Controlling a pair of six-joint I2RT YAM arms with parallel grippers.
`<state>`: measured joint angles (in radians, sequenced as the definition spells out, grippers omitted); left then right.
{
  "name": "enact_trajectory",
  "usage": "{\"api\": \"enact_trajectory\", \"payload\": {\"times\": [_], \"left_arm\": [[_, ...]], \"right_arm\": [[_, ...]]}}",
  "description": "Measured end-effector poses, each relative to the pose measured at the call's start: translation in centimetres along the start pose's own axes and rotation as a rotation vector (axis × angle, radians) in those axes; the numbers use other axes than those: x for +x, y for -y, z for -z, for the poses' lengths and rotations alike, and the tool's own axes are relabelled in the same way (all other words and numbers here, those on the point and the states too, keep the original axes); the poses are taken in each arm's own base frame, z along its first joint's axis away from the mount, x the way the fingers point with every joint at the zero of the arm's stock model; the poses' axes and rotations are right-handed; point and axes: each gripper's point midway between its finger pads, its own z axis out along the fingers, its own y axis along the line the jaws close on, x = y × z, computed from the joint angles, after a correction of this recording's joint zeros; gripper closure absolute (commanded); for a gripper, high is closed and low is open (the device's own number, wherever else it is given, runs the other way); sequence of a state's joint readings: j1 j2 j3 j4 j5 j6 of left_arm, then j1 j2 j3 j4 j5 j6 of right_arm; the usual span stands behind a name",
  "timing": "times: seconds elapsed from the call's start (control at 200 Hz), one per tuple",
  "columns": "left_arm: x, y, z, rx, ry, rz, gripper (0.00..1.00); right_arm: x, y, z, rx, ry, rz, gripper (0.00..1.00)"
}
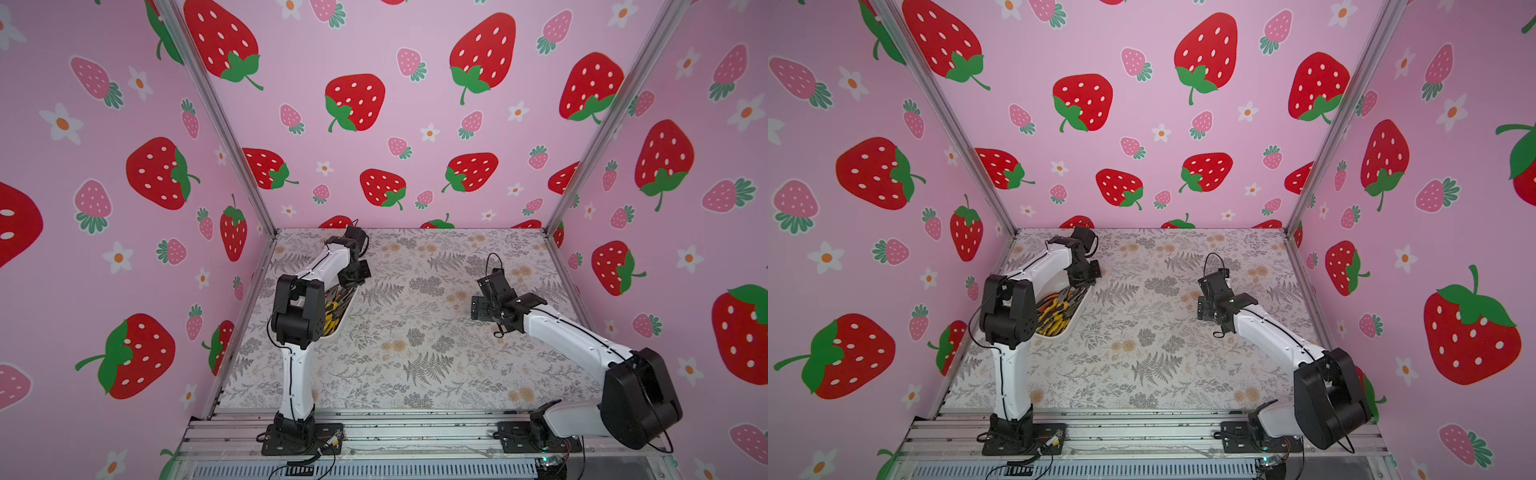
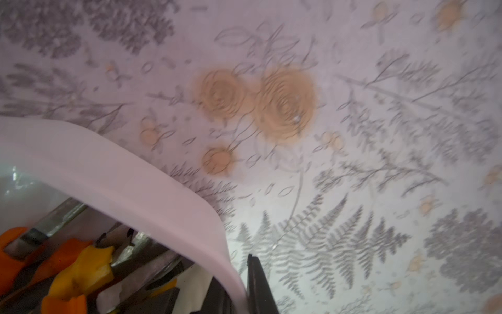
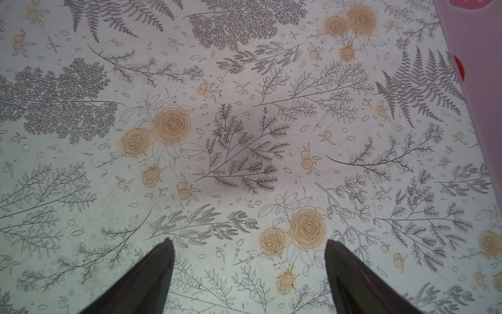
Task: Take the pliers out of the storage box
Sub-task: Move the storage box to the center of the board.
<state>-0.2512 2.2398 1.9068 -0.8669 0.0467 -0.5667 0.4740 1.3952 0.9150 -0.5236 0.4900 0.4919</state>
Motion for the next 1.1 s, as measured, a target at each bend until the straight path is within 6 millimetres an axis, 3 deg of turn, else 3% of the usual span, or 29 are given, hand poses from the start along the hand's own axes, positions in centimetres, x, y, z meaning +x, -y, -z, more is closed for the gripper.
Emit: {"api": "enact_trajectory", "payload": {"times": [0.175, 0.315, 0.695, 0.99, 1.04, 1.1], "left_arm": [[-4.7, 5.9, -1.6, 0.114, 0.064, 0.035, 1.00], [-7.1, 8.5, -2.1, 0.215, 0.115, 0.087, 1.00], [-13.1, 12.4, -2.4, 0.472, 0.286, 0.236, 1.00], [-13.4, 13.1, -2.3, 0.500, 0.304, 0.239, 1.00], [-13.4, 13.1, -2.3, 0.498, 0.305, 0.239, 0.96], [-13.4, 13.0, -2.3, 0.496, 0.305, 0.240, 0.77]], "right_arm": [[0.8, 0.1, -1.3, 0.024, -0.038, 0.027, 0.08], [1.0, -0.2, -2.3, 0.036, -0.061, 0.043, 0.08], [0.0, -1.8, -3.7, 0.021, -0.067, 0.077, 0.07], [-0.2, -2.3, -3.6, -0.004, -0.067, 0.082, 0.07], [-0.1, -2.3, -3.6, -0.008, -0.068, 0.081, 0.07], [-0.1, -2.4, -3.6, -0.014, -0.072, 0.081, 0.07]]}}
